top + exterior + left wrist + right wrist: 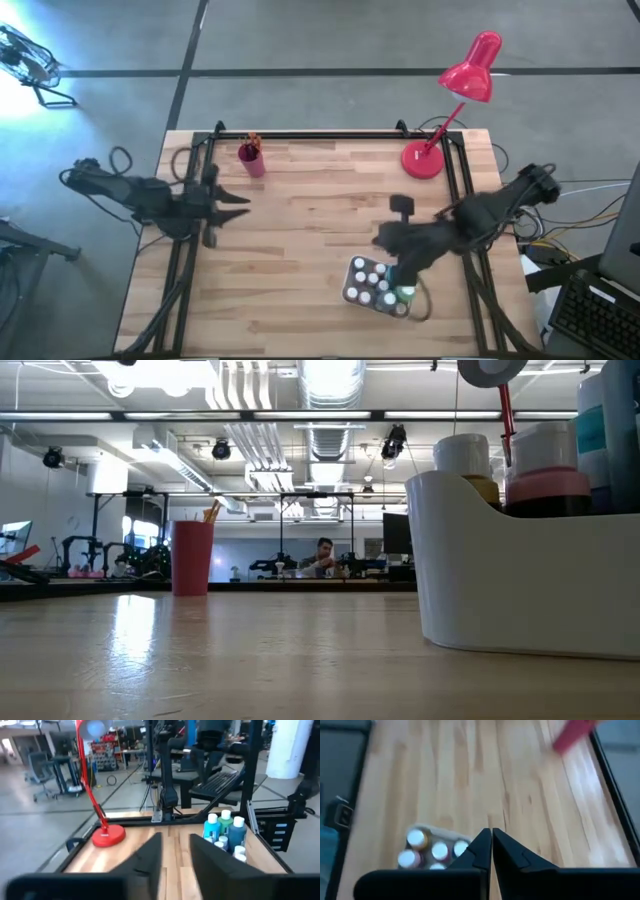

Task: Pick & Place Paint Supplies
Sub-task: Return to Home Position

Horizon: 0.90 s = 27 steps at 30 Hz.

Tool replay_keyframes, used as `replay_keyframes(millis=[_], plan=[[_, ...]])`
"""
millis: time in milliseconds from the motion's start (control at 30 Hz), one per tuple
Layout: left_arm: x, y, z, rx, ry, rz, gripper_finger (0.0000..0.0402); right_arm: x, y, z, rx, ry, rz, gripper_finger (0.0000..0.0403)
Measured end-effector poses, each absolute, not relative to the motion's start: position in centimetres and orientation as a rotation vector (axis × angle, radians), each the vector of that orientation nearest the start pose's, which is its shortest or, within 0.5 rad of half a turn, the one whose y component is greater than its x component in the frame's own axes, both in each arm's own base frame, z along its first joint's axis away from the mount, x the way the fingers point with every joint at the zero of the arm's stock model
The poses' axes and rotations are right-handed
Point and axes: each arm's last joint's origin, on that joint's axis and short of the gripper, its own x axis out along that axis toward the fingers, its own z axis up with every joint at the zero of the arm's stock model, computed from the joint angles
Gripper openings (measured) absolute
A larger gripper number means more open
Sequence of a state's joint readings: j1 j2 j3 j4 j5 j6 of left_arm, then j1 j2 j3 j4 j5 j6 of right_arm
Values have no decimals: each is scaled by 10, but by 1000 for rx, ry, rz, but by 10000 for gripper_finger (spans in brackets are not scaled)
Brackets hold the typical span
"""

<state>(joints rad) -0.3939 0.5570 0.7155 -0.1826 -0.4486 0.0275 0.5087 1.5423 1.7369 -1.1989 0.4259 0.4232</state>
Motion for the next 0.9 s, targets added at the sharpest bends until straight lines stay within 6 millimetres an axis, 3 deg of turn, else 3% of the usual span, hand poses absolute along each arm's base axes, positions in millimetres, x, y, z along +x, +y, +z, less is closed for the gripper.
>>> replay_keyframes(millis=[200, 433, 700, 800, 900], plan=[[93, -25, 331, 149, 6, 48, 11, 241, 98, 382, -44, 625, 5, 8], [73, -18, 311, 196, -12, 27, 6, 207, 61, 349, -35, 505, -17, 8], [51, -9, 285, 169, -51, -6, 5, 170, 41, 317, -151, 338, -7, 8], [44, -7, 284, 132, -143, 6, 5, 154, 33, 306, -144, 293, -32, 8], [49, -7, 272, 148, -110, 42, 4, 140, 25, 297, -125, 232, -54, 8]])
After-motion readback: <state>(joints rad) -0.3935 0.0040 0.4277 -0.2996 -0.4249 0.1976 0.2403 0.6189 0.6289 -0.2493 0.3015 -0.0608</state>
